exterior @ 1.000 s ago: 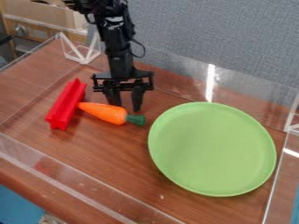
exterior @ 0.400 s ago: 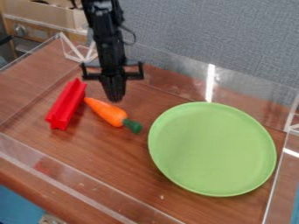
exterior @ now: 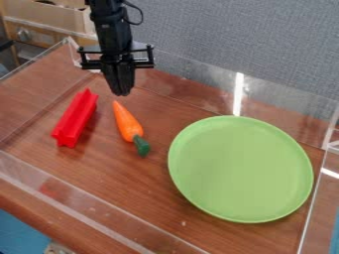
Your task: Put the carrot on the left side
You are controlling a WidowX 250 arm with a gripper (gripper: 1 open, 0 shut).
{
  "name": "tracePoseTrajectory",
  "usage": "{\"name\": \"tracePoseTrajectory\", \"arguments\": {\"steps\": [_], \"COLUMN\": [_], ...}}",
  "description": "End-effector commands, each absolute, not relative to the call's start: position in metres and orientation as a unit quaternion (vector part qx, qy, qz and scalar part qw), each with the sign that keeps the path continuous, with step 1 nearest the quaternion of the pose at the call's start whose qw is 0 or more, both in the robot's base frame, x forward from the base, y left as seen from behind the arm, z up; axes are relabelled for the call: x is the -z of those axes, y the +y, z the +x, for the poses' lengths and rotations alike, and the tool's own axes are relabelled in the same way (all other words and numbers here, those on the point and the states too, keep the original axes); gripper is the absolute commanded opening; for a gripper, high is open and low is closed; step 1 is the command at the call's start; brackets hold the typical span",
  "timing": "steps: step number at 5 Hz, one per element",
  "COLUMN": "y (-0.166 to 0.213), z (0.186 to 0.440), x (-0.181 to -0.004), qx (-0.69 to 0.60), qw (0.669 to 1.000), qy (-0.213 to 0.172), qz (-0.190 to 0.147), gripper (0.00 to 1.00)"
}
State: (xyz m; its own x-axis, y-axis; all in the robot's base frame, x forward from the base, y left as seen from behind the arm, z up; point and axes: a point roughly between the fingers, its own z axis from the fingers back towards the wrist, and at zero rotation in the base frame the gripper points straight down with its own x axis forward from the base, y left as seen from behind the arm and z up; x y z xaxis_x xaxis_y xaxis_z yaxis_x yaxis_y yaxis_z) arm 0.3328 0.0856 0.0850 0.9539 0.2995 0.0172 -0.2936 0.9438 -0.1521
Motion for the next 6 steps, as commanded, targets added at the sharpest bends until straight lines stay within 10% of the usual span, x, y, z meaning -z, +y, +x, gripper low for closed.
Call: {"name": "tracePoseTrajectory", "arguments": {"steps": [1,3,4,6], "y": [0.085,0.074,0.073,0.077], "z": [0.336,0.338,0.339,0.334], "x": [-0.079,-0.041,-0.037,-0.073], "qx": [-0.151,-0.153,-0.154,-0.103], "qw": [0.986,0.987,0.987,0.993], "qy": [-0.027,-0.003,0.005,-0.013], "qz": [-0.063,-0.054,-0.050,-0.056], "gripper": [1.00,1.00,0.00,0.00]}}
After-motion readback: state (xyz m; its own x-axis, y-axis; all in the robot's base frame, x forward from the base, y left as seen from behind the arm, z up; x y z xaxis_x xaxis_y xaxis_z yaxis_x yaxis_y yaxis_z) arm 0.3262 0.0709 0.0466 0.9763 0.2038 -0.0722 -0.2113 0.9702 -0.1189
